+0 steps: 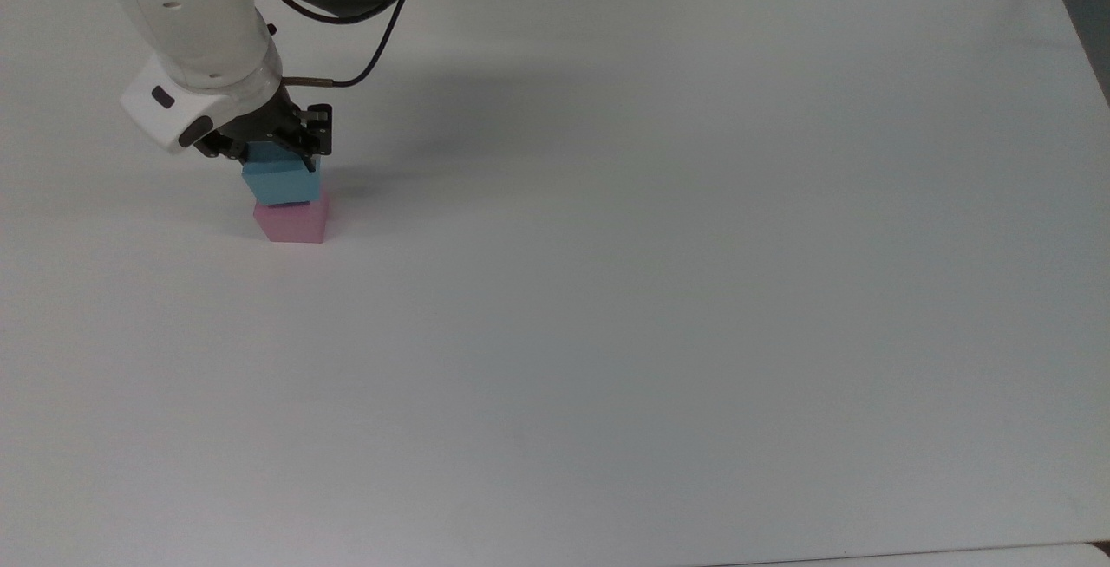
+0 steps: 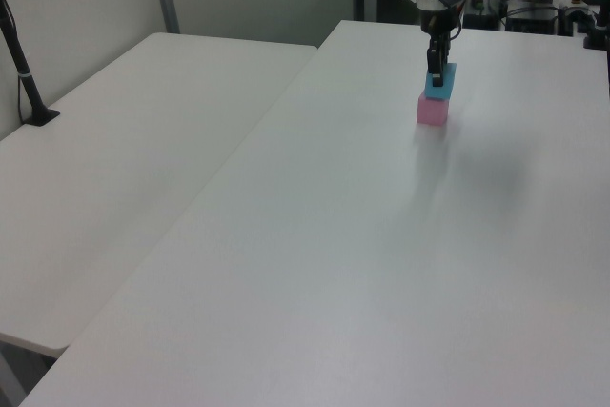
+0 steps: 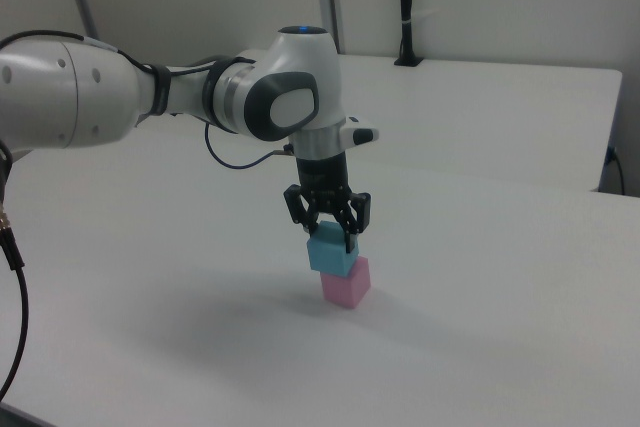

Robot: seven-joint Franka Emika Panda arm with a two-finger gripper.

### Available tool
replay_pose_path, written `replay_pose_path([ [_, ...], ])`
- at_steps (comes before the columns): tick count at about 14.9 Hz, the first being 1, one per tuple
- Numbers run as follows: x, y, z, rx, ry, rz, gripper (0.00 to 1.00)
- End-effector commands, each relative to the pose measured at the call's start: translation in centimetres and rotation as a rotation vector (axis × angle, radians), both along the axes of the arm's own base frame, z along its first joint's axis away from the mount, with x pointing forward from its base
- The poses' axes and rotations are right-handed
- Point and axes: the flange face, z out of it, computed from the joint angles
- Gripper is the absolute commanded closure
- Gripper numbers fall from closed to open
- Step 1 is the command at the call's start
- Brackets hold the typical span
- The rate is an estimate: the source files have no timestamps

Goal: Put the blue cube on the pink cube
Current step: 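Open the gripper to release the light-blue cube onto the pink cube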

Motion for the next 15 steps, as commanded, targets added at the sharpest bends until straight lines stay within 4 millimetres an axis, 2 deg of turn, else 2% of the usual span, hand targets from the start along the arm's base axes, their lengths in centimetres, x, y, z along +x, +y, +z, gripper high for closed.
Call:
replay_pose_path([
  [1, 0.0, 0.2, -0.1, 0.011, -0.041, -0.002, 0.84],
  [7, -0.1, -0.8, -0.1, 0.009, -0.048, -0.015, 0.84],
  [10, 0.2, -0.9, -1.0, 0.003, -0.047, -0.017, 0.84],
  [11, 0.3, -0.9, -1.3, 0.0, -0.05, -0.016, 0.76],
  [12, 0.4, -1.0, -1.5, -0.002, -0.056, -0.019, 0.47],
  [14, 0.4, -1.0, -1.9, -0.005, -0.055, -0.06, 0.0],
  [15, 0.5, -0.9, -1.9, -0.006, -0.057, -0.065, 0.0],
])
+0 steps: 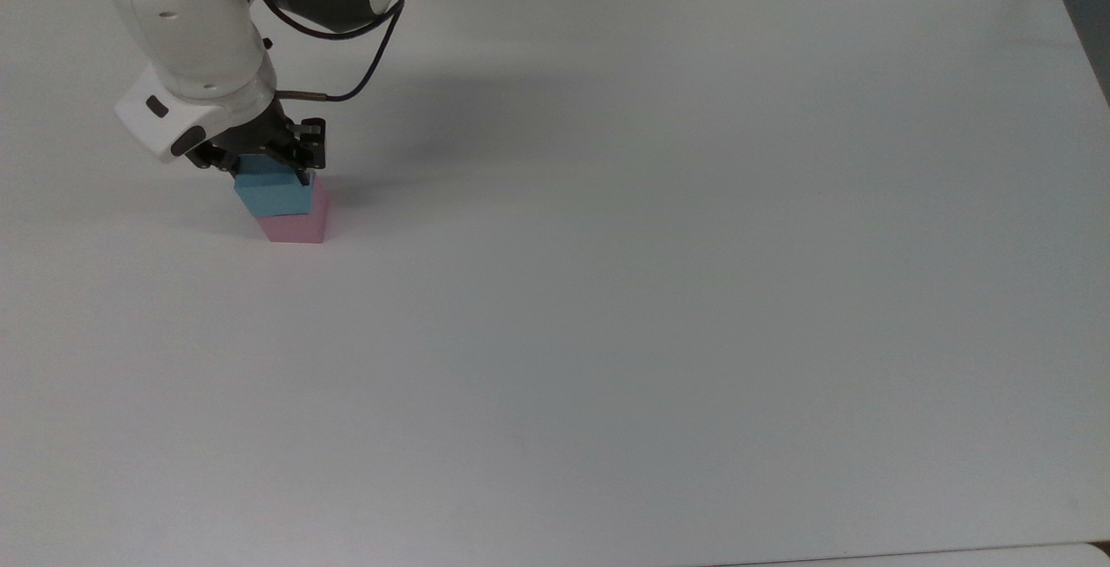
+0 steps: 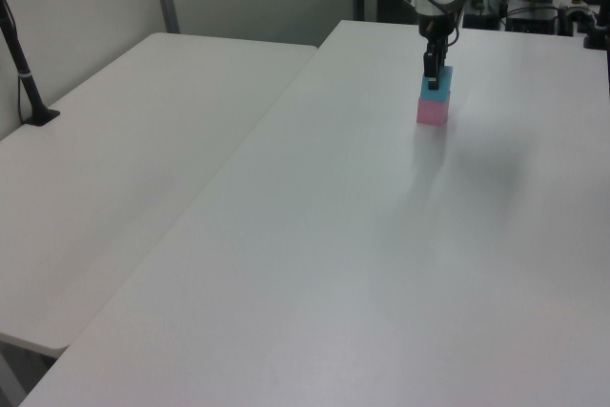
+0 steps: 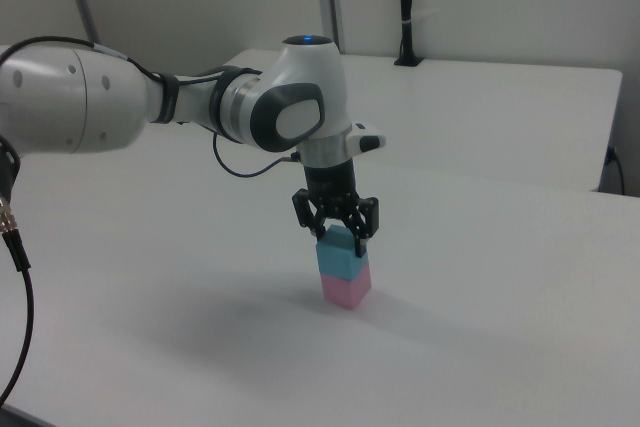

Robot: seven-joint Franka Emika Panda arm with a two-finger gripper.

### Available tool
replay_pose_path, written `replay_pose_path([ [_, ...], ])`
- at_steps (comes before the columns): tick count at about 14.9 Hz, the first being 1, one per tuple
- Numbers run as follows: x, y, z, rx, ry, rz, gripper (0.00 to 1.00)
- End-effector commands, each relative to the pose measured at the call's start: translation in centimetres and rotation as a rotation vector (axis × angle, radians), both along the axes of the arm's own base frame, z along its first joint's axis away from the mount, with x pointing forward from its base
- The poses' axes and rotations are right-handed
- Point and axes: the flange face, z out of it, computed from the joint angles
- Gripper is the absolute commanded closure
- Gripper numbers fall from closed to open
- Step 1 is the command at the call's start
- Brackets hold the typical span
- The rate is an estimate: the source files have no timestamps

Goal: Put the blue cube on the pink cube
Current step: 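Open the gripper to release the light-blue cube onto the pink cube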

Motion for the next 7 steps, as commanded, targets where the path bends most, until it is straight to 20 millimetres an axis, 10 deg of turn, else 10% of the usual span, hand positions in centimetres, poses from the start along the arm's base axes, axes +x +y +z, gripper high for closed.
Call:
replay_pose_path([
  [1, 0.1, 0.0, -0.6, 0.009, -0.025, -0.042, 0.0],
  [7, -2.1, 2.2, 8.2, 0.041, -0.071, -0.126, 0.0],
])
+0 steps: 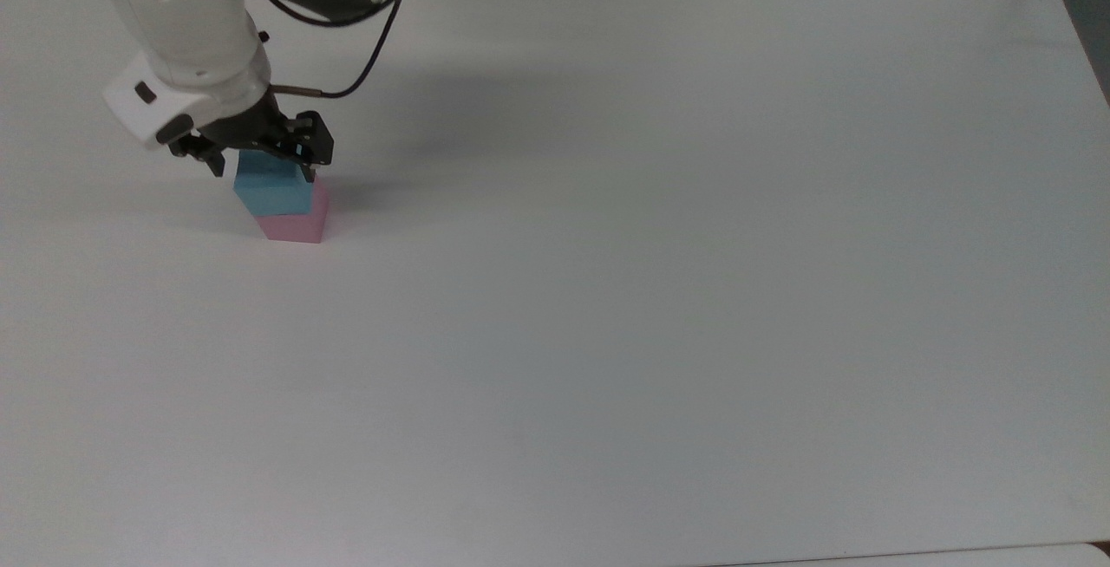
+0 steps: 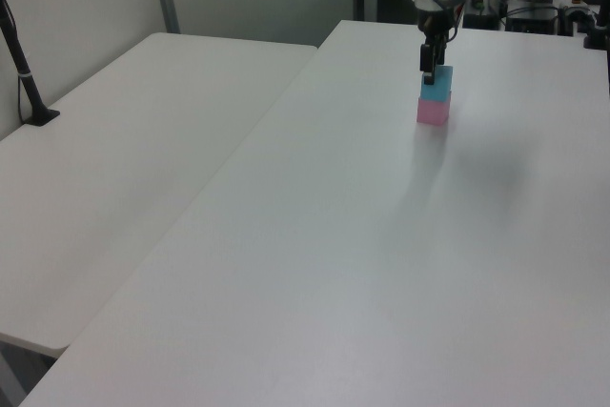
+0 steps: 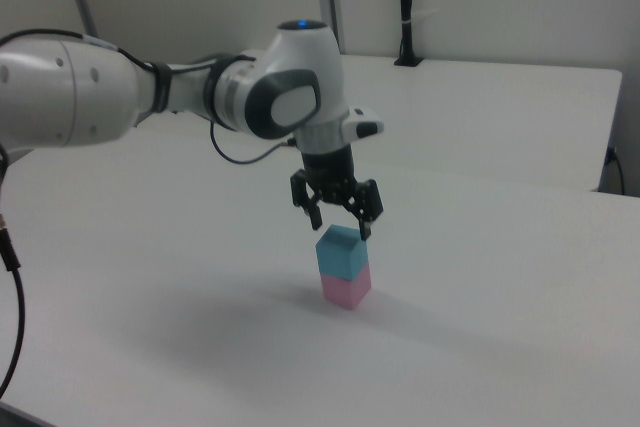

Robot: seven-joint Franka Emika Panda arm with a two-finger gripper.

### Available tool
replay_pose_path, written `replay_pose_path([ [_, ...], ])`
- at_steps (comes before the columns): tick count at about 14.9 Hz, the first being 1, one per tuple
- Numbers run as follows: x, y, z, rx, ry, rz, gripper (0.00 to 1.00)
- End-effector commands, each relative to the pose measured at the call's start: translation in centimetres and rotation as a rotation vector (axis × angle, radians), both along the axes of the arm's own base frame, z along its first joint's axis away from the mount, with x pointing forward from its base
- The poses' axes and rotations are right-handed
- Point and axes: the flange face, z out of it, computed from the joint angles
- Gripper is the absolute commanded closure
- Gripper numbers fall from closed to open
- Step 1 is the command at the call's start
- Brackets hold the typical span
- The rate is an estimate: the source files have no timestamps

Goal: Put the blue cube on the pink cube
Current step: 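Open the gripper to release the light-blue cube onto the pink cube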

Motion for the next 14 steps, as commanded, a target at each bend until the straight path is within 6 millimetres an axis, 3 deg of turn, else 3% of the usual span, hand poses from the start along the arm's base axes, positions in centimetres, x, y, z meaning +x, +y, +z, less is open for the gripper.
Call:
replay_pose_path([
  [1, -2.8, 3.4, 7.8, 0.052, -0.026, -0.089, 0.0],
  [2, -4.2, 5.3, 10.6, 0.048, -0.007, -0.104, 0.0],
  [4, -5.8, 9.8, 13.7, 0.021, 0.043, -0.045, 0.0],
  [5, -6.7, 13.0, 14.9, 0.015, 0.081, -0.003, 0.0],
  [8, -7.8, 17.4, 16.7, 0.019, 0.119, 0.037, 0.0],
  [10, -8.2, 18.4, 17.6, 0.025, 0.116, 0.048, 0.0],
  [14, -8.0, 17.4, 17.8, 0.028, 0.087, 0.015, 0.0],
])
